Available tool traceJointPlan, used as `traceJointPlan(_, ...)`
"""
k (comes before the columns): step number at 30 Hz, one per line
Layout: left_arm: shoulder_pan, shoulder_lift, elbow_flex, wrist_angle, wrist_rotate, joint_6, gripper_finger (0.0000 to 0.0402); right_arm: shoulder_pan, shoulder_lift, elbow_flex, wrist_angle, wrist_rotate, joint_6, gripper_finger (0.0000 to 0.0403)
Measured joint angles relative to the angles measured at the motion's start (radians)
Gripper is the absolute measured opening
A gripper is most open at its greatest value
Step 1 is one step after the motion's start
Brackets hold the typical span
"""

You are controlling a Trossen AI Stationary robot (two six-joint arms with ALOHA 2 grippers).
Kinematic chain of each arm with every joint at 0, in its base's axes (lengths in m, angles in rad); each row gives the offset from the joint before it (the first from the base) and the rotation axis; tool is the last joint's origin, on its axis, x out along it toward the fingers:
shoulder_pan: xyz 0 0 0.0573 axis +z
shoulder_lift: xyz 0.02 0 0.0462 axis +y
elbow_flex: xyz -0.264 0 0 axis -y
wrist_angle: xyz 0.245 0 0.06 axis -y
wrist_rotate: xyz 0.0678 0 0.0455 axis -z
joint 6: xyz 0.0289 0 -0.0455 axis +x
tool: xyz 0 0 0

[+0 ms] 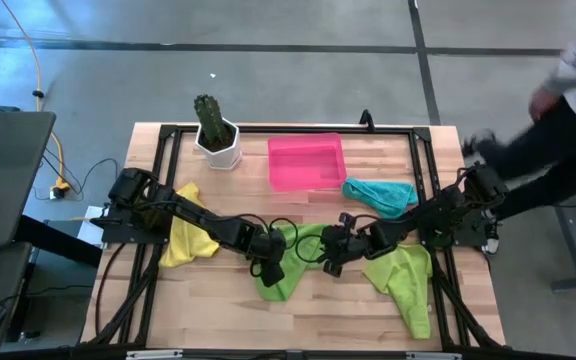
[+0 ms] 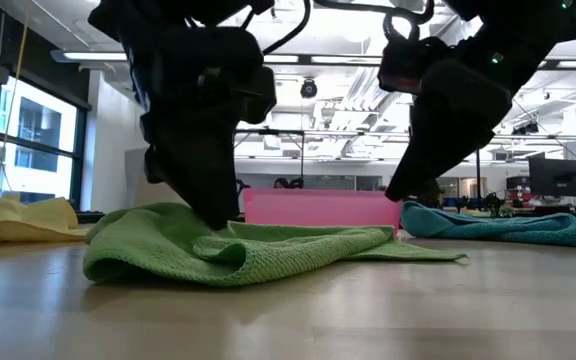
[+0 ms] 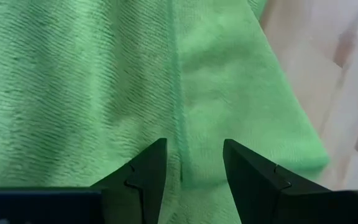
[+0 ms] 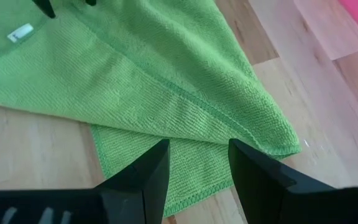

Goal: Roll microfiber towels into tight, uniform cylinder then place into a basket
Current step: Roll the green microfiber cloth

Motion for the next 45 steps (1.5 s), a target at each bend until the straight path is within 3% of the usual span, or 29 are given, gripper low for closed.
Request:
traceJointPlan(10, -0.027, 0.060, 0.001, 0.072, 0.057, 0.013, 0.0149, 0.000, 0.000, 0.000, -0.001, 0.002, 0.011, 0.0157)
traceJointPlan(31, -0.029, 0.057, 0.001, 0.193, 0.121, 0.039, 0.0146, 0.000, 0.000, 0.000, -0.008, 0.002, 0.009, 0.0157)
traceJointPlan(36, -0.029, 0.057, 0.001, 0.193, 0.113, 0.073, 0.0113, 0.001, 0.000, 0.000, -0.008, 0.009, 0.002, 0.0157)
traceJointPlan(45, -0.029, 0.056, 0.001, 0.193, 0.120, 0.091, 0.0010, 0.001, 0.000, 0.000, -0.008, 0.012, 0.000, 0.0157)
